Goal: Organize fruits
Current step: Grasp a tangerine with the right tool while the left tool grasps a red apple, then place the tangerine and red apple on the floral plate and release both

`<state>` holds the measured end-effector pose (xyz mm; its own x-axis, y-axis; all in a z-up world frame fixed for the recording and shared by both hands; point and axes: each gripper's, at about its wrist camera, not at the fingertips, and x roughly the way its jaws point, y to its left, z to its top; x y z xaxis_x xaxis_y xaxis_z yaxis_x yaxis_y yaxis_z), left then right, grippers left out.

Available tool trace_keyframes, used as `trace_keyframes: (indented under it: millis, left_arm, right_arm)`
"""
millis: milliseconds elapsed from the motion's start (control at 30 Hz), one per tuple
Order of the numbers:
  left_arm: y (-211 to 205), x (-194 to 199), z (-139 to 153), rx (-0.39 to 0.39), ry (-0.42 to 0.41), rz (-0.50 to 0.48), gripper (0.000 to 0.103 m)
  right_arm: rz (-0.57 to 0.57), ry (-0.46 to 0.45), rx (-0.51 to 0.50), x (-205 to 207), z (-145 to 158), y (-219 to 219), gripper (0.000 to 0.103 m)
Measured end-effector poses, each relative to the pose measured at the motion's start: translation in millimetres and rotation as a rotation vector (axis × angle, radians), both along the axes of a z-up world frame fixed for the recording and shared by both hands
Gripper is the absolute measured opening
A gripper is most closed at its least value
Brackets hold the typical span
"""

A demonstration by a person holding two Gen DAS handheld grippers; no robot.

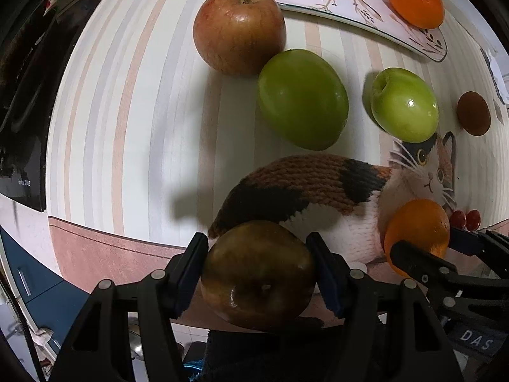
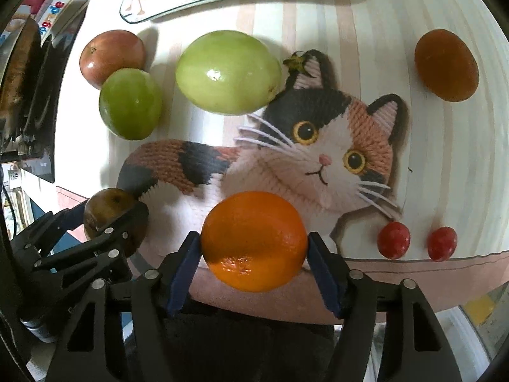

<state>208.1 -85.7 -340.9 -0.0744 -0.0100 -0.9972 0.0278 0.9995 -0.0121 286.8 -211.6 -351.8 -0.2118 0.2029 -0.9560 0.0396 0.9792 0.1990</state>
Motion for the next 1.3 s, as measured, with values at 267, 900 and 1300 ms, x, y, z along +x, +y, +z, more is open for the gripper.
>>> trace_keyframes:
  millis: [267, 900, 1300]
  left_arm:
    - [11.6, 15.3, 31.0, -0.042, -0.032, 0.01, 0.062]
    - [37.7, 199.4, 120.3, -0.12, -0.172, 0.021, 0.062]
    - [49.1, 291.8, 27.8, -0.078, -0.003, 0.04, 0.062]
  right_arm:
    - [0.045, -0.074, 0.018, -0.7, 22.2, 0.0, 0.068]
    - [-0.057, -0.285, 0.117, 133.3, 105.0, -26.3, 0.068]
    - [-0.059, -0.15, 0.042, 225.2, 13.2, -5.4, 0.068]
